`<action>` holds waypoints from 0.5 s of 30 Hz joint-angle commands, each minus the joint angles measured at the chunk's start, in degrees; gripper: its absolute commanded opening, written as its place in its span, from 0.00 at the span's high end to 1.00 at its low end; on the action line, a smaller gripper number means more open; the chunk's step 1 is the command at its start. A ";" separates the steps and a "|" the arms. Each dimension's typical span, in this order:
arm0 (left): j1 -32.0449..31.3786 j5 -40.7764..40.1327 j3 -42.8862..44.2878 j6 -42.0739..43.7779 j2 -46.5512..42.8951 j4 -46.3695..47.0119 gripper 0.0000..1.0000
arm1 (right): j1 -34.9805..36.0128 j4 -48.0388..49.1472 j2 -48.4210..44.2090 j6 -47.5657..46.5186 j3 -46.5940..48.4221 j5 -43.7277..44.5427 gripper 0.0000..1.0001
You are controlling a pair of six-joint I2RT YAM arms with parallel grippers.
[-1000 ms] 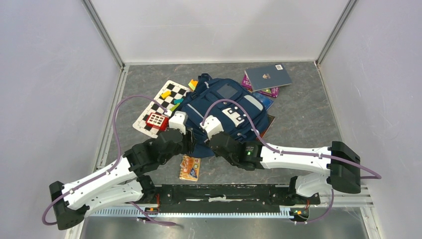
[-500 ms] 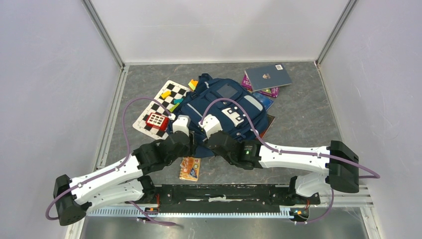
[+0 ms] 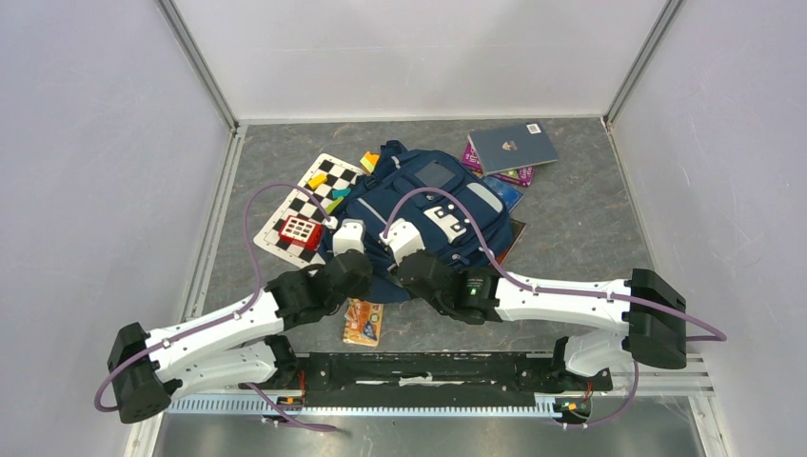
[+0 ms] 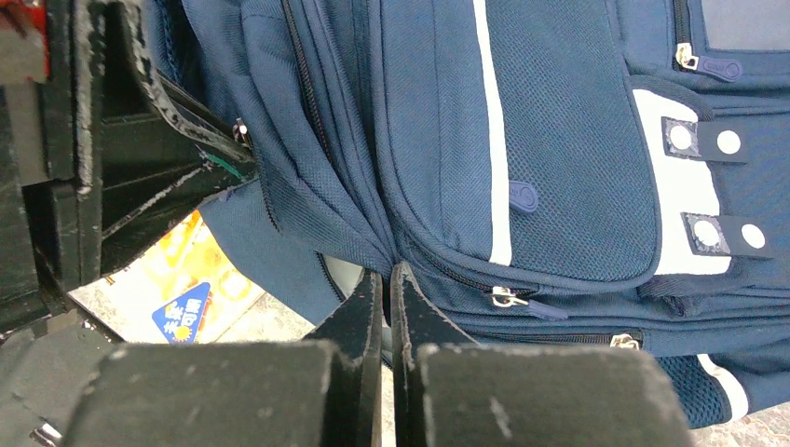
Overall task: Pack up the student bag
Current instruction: Unzip the student bag at the center of the board.
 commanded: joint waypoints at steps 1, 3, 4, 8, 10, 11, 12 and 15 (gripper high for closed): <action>-0.21 -3.02 1.53 -1.50 -1.63 0.64 0.80 | -0.26 5.86 -0.95 1.58 1.73 1.75 1.00; -0.20 -3.14 1.17 -1.46 -2.50 0.34 0.86 | -0.26 5.85 -0.97 1.45 1.31 1.84 1.00; -0.20 -3.33 0.95 -1.49 -2.89 0.17 0.88 | -0.24 5.86 -1.01 1.43 1.10 1.82 1.00; -0.20 -4.25 0.76 -1.79 -3.94 -1.18 0.98 | -0.24 5.86 -1.22 1.05 0.22 1.97 1.00; -0.21 -4.85 1.02 -1.80 -4.46 -1.82 0.98 | -0.26 5.86 -1.27 0.45 -0.27 1.87 1.00; -0.21 -5.11 1.19 -1.81 -4.85 -1.94 0.98 | -0.27 5.89 -1.37 0.12 -0.61 2.05 1.00; -0.21 -5.28 1.35 -1.93 -5.25 -1.96 0.98 | -0.25 5.86 -1.42 -0.23 -0.90 2.26 1.00; -0.21 -5.26 2.09 -2.39 -6.50 -1.61 0.98 | -0.22 5.78 -1.52 -1.71 -2.02 3.23 1.00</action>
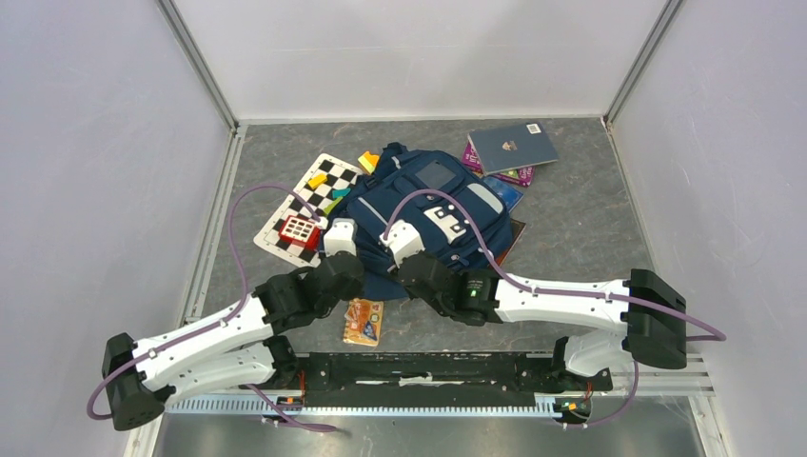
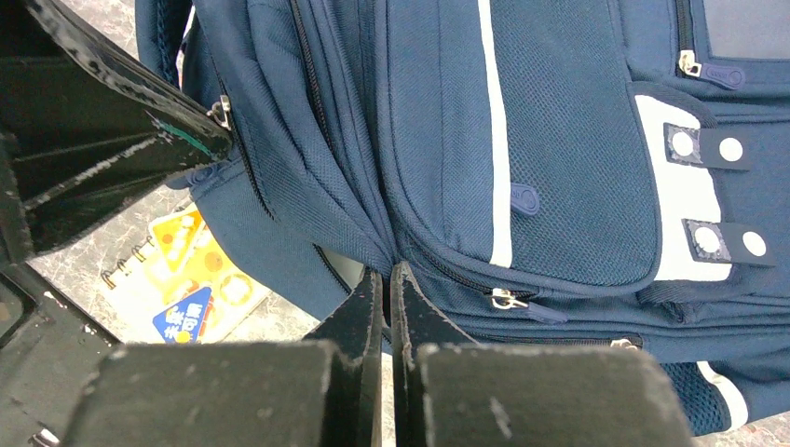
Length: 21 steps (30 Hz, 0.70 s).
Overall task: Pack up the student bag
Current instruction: Unzip the student bag at the center of the board.
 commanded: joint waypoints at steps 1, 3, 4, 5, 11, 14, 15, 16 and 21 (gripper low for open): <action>-0.10 -3.41 2.37 -2.71 -2.30 0.23 0.98 | -0.26 3.66 -1.48 -1.37 -1.42 3.55 1.00; -0.09 -2.43 3.08 -3.26 -3.08 0.62 0.98 | -0.27 3.22 -1.50 -2.18 -2.10 4.42 1.00; -0.05 -1.81 3.22 -3.42 -3.36 0.88 0.98 | -0.27 2.97 -1.49 -2.39 -2.39 4.80 1.00; 0.00 -1.09 3.57 -3.61 -3.63 1.16 0.98 | -0.27 2.67 -1.47 -2.62 -2.67 5.25 1.00; 0.08 -2.25 5.94 -2.23 -2.93 -1.60 0.98 | -0.25 1.76 -1.42 -2.73 -4.08 6.22 1.00; 0.25 -3.08 7.84 0.92 -0.63 -4.48 0.98 | -0.20 1.76 -1.56 -2.78 -4.65 6.38 1.00; 0.28 -3.72 8.82 1.79 0.50 -6.39 0.98 | -0.18 1.77 -1.62 -2.86 -4.83 6.36 1.00; 0.28 -4.83 10.04 2.33 1.78 -8.20 0.98 | -0.18 1.69 -1.71 -2.85 -4.99 6.49 1.00; 0.25 -7.46 12.81 6.02 5.61 -12.38 0.98 | -0.10 1.43 -2.81 -2.53 -5.63 6.63 1.00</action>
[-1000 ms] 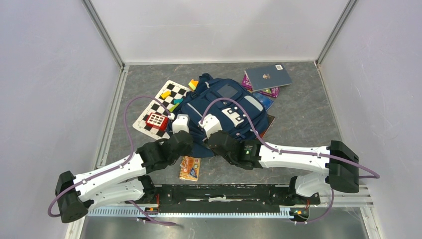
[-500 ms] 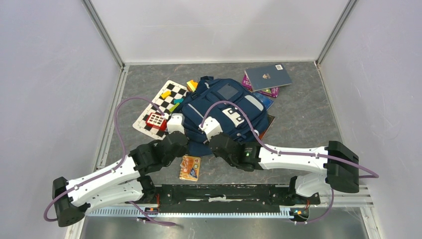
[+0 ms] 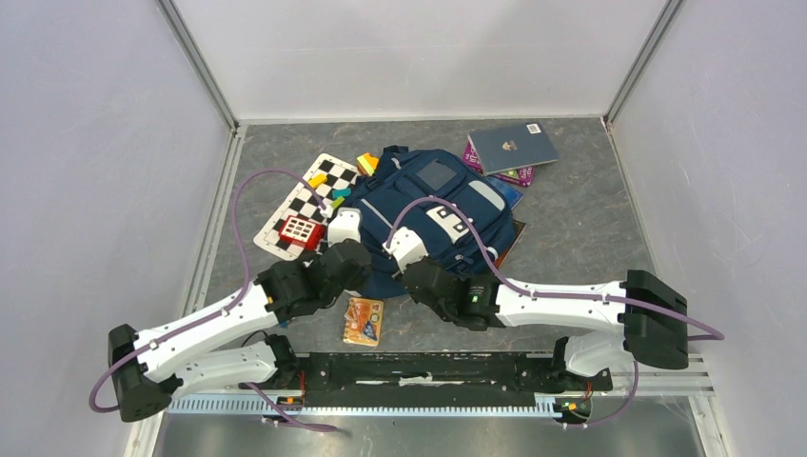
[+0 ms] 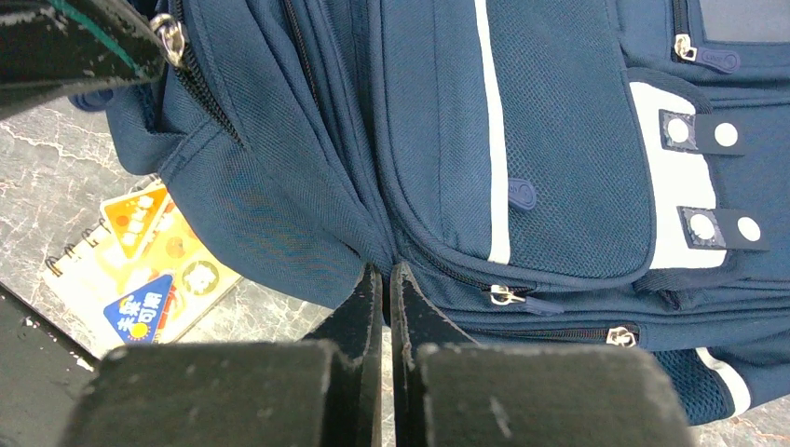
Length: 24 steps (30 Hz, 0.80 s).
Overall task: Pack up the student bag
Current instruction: Unzip the student bag at the center of the board.
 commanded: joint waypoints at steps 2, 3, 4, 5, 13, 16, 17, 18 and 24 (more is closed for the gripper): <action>0.23 -6.62 4.18 5.97 2.15 -4.70 0.98 | -0.53 -1.92 -3.02 -0.33 -1.26 4.73 1.00; 0.23 -7.23 4.38 6.16 2.58 -5.41 0.98 | -0.53 -1.98 -3.41 -0.29 -1.34 4.68 1.00; 0.23 -8.13 4.54 6.28 2.89 -6.13 0.98 | -0.51 -2.00 -3.76 -0.25 -1.43 4.70 1.00; 0.23 -9.08 4.57 6.33 3.25 -6.68 0.98 | -0.50 -2.00 -4.08 -0.22 -1.51 4.72 1.00; 2.75 -11.52 4.84 10.28 4.82 -6.31 0.98 | -0.54 -2.18 -7.05 0.03 -2.69 3.89 1.00; 5.95 -8.10 4.23 14.24 3.63 -1.92 0.98 | -0.55 -2.17 -8.21 -0.10 -3.72 3.53 1.00; 7.73 -7.03 4.26 15.66 3.50 -0.91 0.98 | -0.55 -2.18 -8.51 -0.14 -4.09 3.31 1.00; 9.75 -5.70 4.22 16.97 3.50 -0.15 0.98 | -0.55 -2.18 -8.92 -0.22 -4.39 3.15 1.00; 23.60 4.15 5.00 26.17 3.63 1.94 0.98 | -0.55 -2.67 -11.62 -0.96 -6.95 1.55 1.00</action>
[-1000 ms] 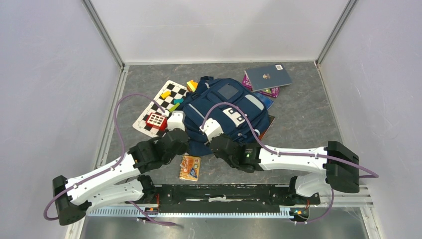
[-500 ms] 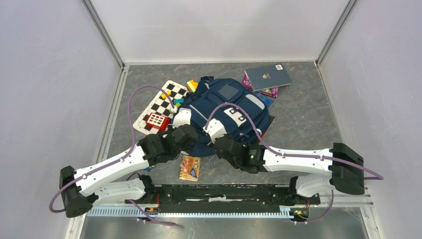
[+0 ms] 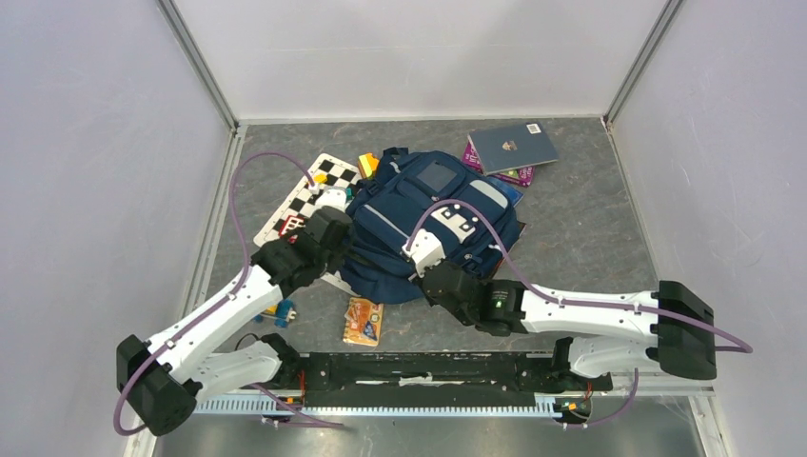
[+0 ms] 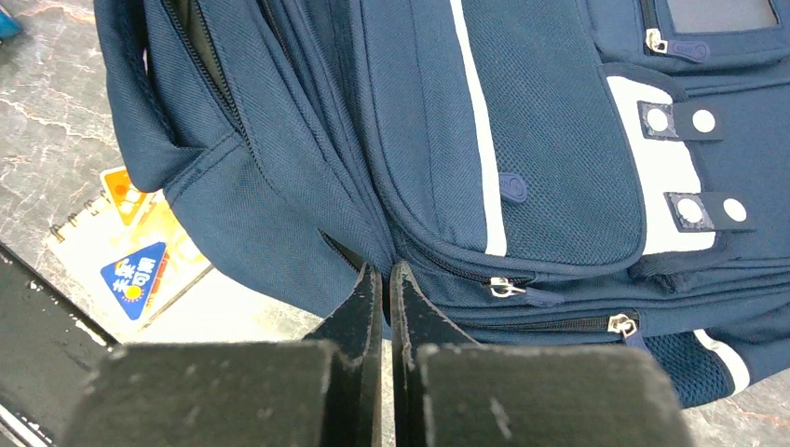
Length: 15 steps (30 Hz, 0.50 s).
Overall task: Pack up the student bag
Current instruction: Unzip the student bag at the center of the board.
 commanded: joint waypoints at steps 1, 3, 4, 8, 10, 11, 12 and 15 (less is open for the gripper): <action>8.88 3.39 2.60 10.99 -0.96 2.55 0.98 | -0.55 -1.29 -3.80 -1.21 -2.33 1.49 1.00; 10.55 5.64 2.99 12.85 -0.44 3.68 0.98 | -0.55 0.24 -4.98 -2.22 -3.88 -0.05 1.00; 10.97 6.87 3.06 13.56 0.03 4.57 0.98 | -0.47 1.18 -5.49 -2.96 -4.67 -1.07 1.00; 12.34 10.09 3.76 14.30 4.23 7.00 0.98 | 0.18 5.97 -8.19 -5.89 -7.99 -6.29 1.00; 13.27 10.97 4.75 14.44 6.90 6.54 0.98 | 1.05 8.45 -9.91 -7.48 -9.76 -8.97 1.00; 13.35 11.25 4.86 14.44 7.47 6.39 0.98 | 1.55 9.41 -10.61 -7.94 -10.62 -9.71 1.00; 13.41 11.65 4.63 14.44 7.58 6.40 0.98 | 2.09 9.96 -11.29 -8.47 -11.21 -10.34 1.00; 13.39 14.84 2.46 14.53 5.73 7.74 0.98 | 2.70 10.88 -12.20 -9.25 -12.03 -11.16 1.00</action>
